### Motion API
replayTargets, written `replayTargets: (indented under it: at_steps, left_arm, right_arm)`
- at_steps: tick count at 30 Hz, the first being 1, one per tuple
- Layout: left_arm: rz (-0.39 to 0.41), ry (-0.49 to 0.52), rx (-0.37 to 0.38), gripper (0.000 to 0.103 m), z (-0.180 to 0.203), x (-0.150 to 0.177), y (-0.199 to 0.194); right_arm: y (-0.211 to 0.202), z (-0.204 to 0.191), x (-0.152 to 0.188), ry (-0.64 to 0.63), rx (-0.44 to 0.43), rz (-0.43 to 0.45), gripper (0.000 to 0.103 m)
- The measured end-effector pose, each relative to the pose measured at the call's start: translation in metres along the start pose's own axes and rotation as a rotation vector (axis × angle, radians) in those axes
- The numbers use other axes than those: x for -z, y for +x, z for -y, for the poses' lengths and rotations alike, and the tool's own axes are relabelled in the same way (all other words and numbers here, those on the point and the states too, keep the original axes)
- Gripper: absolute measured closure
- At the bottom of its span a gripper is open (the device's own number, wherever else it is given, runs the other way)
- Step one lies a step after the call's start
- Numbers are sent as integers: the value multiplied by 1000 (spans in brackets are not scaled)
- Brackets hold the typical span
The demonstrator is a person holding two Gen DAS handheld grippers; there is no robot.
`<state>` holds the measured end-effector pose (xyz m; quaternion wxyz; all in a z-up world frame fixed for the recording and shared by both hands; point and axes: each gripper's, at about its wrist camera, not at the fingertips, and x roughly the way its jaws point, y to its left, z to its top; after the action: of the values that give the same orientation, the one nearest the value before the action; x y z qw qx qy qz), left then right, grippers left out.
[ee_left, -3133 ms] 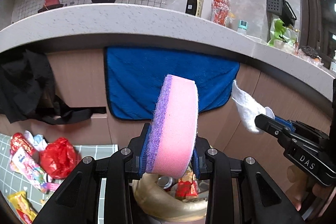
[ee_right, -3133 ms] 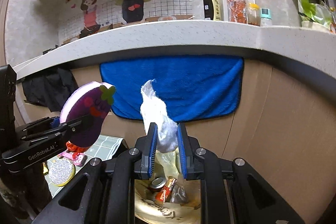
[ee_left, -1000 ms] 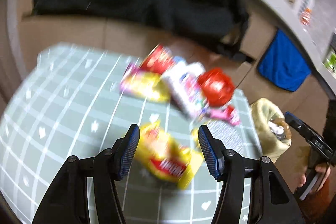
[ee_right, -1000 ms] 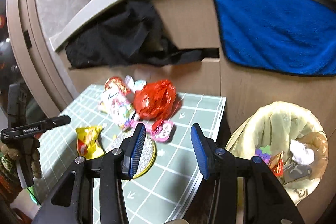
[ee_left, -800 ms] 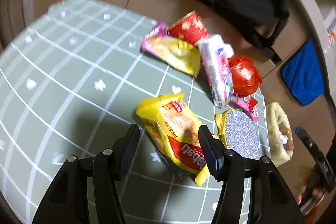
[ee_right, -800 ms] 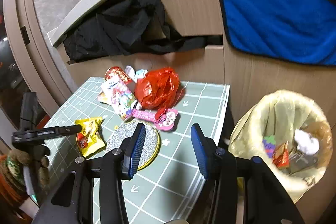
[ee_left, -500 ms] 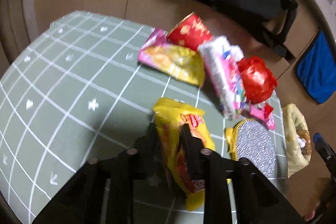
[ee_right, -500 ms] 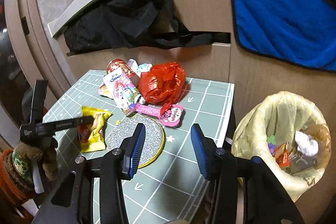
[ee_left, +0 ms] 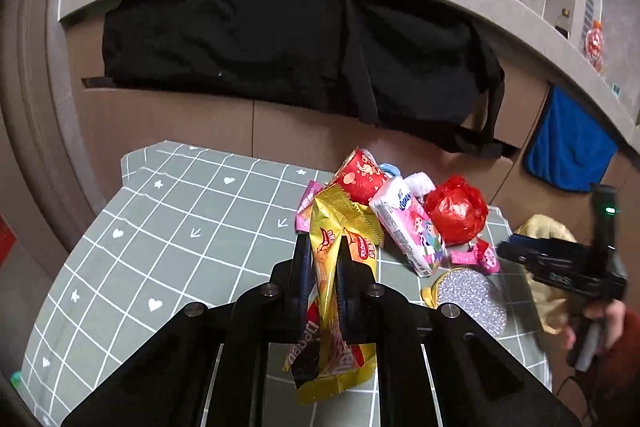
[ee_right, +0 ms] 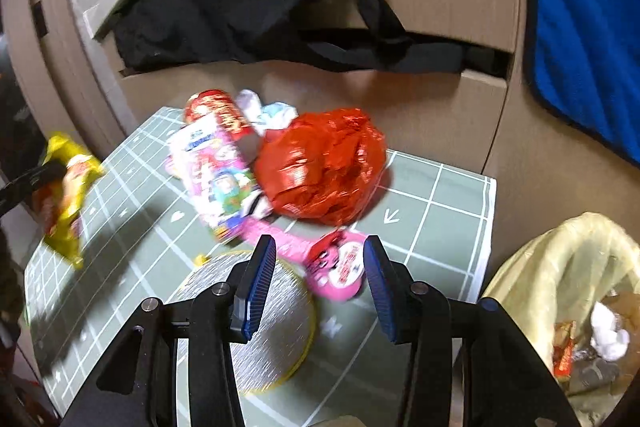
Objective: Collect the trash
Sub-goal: 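Grasp the yellow snack bag with the left tool while the right tool grasps the pink candy stick, then carry the yellow bag and pink candy stick over the bin and release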
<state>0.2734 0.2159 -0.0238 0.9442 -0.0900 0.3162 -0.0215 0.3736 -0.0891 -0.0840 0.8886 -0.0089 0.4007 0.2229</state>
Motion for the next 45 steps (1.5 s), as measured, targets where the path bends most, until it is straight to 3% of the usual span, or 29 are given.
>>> replayTargets:
  at_steps: [8,12,18,24,31,38,45]
  left_arm:
    - [-71,-27,11,91,-3,16,23]
    - [-95,-28,21,91,1,19,31]
    - [-97,-1,29,91,14,21,29]
    - [-88,14,42,91,27,20,22]
    - [-20,51,52,91,51,-1,2]
    - [135,105,65,91,93,-43,-38]
    - [276,161,72,91,154,-64,-68]
  right_arm:
    - [44,15,6,20,-50,-135,58]
    - [44,0,13,-57,-11,-120,56]
    - [35,-20,12,-143,69,-97,63]
    - [-3,-32,6,-142,46,-19,63]
    - [-52,-36,-10,-107,24,89,63]
    - [-102,-37,-30,-108,48,217,63]
    - [-168,-13,-43,-98,83,353,63]
